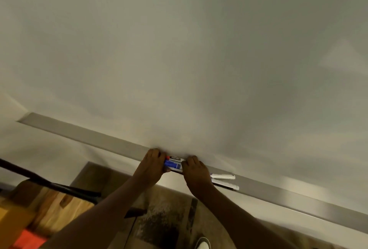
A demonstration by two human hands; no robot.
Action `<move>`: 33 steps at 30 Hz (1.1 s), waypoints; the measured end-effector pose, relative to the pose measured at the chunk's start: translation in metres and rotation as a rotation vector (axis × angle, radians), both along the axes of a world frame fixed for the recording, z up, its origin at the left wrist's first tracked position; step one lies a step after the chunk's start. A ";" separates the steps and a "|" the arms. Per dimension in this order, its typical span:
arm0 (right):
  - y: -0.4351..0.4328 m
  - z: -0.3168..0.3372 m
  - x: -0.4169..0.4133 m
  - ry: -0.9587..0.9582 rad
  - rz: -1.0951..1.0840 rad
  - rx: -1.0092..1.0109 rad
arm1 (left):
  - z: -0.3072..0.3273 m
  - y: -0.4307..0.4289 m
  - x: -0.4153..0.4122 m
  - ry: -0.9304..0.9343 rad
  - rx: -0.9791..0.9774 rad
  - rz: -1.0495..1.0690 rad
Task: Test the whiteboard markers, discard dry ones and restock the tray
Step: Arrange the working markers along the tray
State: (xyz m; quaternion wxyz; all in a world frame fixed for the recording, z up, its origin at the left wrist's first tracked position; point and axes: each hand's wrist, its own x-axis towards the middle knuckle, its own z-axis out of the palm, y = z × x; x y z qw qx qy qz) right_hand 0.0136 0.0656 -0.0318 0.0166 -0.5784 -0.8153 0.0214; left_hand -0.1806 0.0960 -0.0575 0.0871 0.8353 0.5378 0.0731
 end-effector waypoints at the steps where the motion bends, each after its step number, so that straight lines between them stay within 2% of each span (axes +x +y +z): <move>1: -0.001 0.000 0.001 -0.001 -0.008 -0.017 | -0.001 0.001 0.001 -0.025 -0.020 0.006; 10: -0.011 0.006 0.011 -0.007 -0.048 -0.055 | 0.009 0.008 0.010 -0.163 -0.130 -0.071; 14: -0.013 0.007 0.017 0.017 -0.064 -0.062 | 0.006 0.009 0.014 -0.120 -0.133 -0.129; 20: -0.016 0.012 0.023 0.050 -0.075 -0.032 | 0.010 0.016 0.022 0.042 -0.159 -0.177; 25: -0.017 0.006 0.028 0.075 -0.091 0.017 | 0.016 0.021 0.025 0.026 -0.206 -0.141; 29: -0.021 0.001 0.032 0.127 -0.073 0.078 | 0.020 0.018 0.025 0.089 -0.208 -0.115; 33: -0.022 0.001 0.034 0.208 -0.064 0.149 | 0.021 0.013 0.023 0.003 -0.116 -0.065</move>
